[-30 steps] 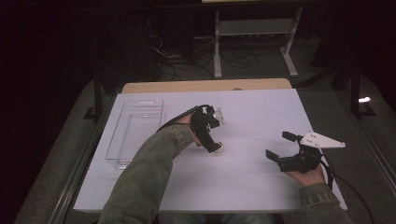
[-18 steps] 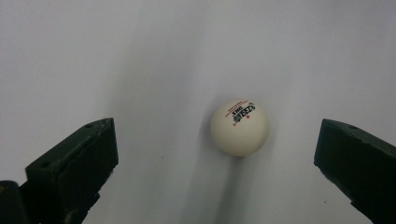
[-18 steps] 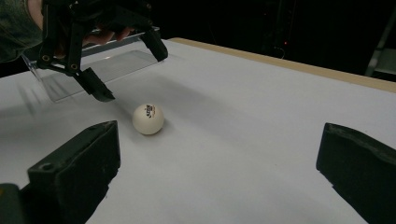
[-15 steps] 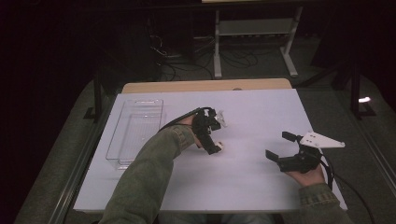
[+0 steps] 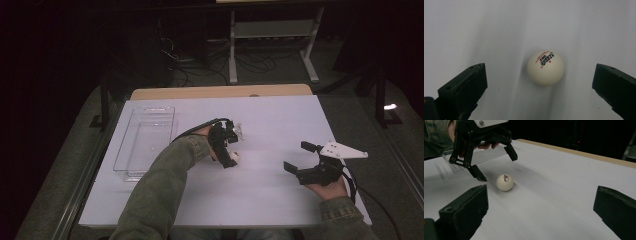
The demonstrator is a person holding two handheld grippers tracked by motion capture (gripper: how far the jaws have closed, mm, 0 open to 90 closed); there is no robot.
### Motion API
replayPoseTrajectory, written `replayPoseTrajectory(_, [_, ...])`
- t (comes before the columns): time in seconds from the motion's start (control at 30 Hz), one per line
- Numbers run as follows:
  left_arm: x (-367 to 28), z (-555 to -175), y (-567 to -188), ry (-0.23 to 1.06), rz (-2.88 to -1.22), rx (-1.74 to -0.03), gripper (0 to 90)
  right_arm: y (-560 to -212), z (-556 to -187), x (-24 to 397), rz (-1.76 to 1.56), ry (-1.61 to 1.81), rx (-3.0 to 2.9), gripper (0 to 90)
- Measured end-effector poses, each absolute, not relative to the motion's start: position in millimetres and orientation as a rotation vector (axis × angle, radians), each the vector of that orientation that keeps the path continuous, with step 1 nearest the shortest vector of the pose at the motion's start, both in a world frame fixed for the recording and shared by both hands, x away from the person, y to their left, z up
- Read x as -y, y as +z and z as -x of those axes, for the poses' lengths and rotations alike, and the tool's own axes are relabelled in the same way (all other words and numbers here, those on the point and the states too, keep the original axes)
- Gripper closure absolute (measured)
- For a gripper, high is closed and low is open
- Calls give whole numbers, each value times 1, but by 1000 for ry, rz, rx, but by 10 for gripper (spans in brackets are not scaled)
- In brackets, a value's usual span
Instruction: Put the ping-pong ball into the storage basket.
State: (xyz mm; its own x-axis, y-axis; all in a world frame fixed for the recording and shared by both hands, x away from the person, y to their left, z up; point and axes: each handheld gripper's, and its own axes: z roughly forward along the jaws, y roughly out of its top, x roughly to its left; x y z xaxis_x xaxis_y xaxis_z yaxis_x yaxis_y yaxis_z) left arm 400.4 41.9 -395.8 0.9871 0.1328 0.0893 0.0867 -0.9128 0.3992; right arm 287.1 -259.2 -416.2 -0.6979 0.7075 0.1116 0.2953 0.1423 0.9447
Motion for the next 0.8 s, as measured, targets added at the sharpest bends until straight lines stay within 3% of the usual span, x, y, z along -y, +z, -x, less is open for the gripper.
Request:
replayPoseTrajectory(0.37, [-37, -401, -409, 128, -2752, -109, 0, -417, -288, 260, -976, 1590, -2062, 0])
replayPoseTrajectory(0.47, [-37, -400, -409, 129, -2750, -90, 107, -417, -288, 260, -976, 1590, -2064, 0])
replayPoseTrajectory(0.8, [-36, -401, -414, 111, -2753, -72, 190, -416, -288, 263, -1001, 1628, -2041, 0])
